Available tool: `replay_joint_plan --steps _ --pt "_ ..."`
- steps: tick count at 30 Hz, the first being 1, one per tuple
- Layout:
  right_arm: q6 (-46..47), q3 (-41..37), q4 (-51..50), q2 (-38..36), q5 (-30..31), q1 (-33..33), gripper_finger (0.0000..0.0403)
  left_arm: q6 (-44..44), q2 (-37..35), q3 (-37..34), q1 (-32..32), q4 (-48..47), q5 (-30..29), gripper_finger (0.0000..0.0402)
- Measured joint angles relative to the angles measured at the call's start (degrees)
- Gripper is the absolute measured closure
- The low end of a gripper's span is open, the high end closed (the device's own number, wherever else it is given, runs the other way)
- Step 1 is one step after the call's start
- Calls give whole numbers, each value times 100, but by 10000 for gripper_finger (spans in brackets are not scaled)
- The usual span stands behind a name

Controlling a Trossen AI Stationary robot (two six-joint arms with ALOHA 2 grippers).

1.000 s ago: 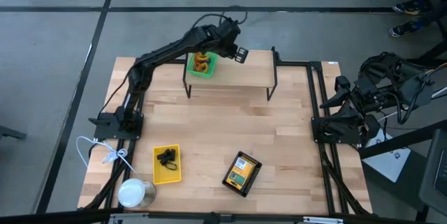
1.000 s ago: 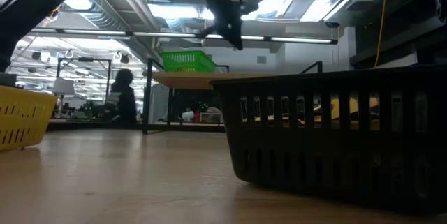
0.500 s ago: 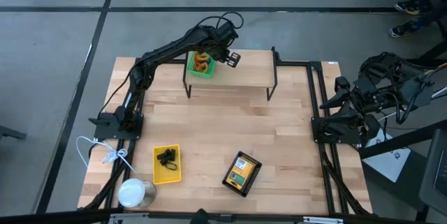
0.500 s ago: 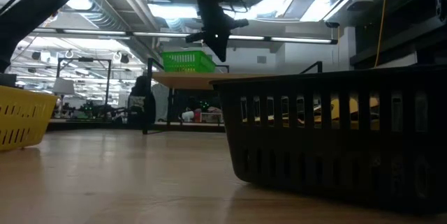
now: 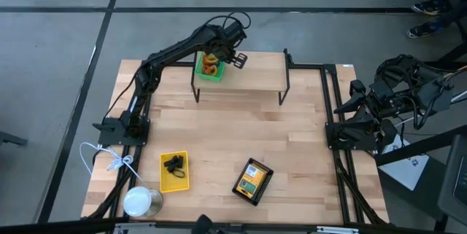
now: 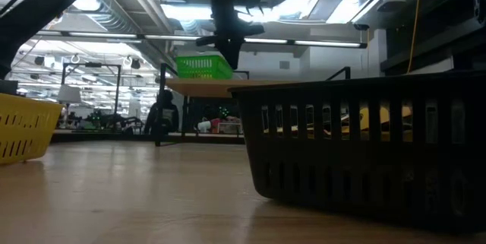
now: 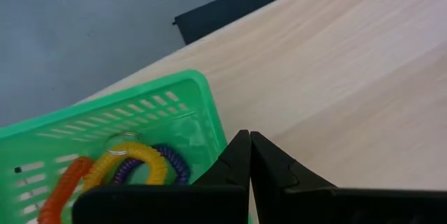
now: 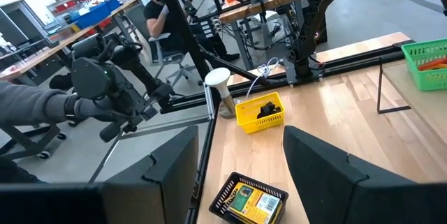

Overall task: Pick & Place Office Desk Supplies
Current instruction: Put the green basket on the shelf, then put the yellow basket on the shelf

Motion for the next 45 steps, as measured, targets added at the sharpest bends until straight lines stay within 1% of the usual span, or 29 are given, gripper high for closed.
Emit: replay_joint_plan --steps 7,10,14,19,23,25,28,32,34,36,39,40,42,43,45 --pt "-2 0 0 0 0 0 191 4 0 0 91 -323 -23 400" --pt "-2 0 0 0 0 0 191 3 0 0 99 -370 -135 400" --pt "-36 0 0 0 44 2 191 21 0 0 138 -403 -132 399" --pt "-42 0 0 -2 71 1 191 70 -2 0 168 -390 -153 400" --pt "-42 0 0 -2 86 1 191 207 -12 0 168 -184 -180 399" --pt "-41 0 -2 -2 87 2 191 225 -26 0 168 -30 -69 400" --pt "-39 0 0 -2 85 0 191 260 -28 0 168 353 394 399" --pt "-39 0 0 -2 87 1 191 304 -28 0 108 1078 1294 395" --pt "-37 0 0 -2 87 0 191 370 -28 0 5 1589 1716 394" --pt "-37 0 0 -2 87 0 191 410 -28 0 -137 2226 2235 394" --pt "27 0 5 -2 161 0 191 356 -28 0 -438 3484 3015 394" --pt "66 -1 23 -2 186 0 191 346 -28 0 -568 3969 3181 394" --pt "-41 -2 287 -2 155 0 191 390 -28 0 -870 4876 3332 394" --pt "-259 -2 551 -2 60 0 191 414 -28 0 -1027 5288 3393 394" --pt "-1059 -2 1322 10 -313 0 191 454 -28 2 -1346 5919 3429 396"
